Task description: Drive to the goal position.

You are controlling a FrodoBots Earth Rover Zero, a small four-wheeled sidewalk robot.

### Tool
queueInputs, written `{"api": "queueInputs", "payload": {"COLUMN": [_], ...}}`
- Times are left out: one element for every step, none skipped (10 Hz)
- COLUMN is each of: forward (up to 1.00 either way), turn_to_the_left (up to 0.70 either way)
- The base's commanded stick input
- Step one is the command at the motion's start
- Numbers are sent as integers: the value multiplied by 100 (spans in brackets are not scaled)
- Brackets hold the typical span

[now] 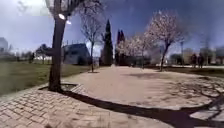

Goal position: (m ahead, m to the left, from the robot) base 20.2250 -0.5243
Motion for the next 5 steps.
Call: {"api": "queueInputs", "payload": {"forward": [96,96,96,96,96], "turn_to_the_left": [0,0,0,0,0]}}
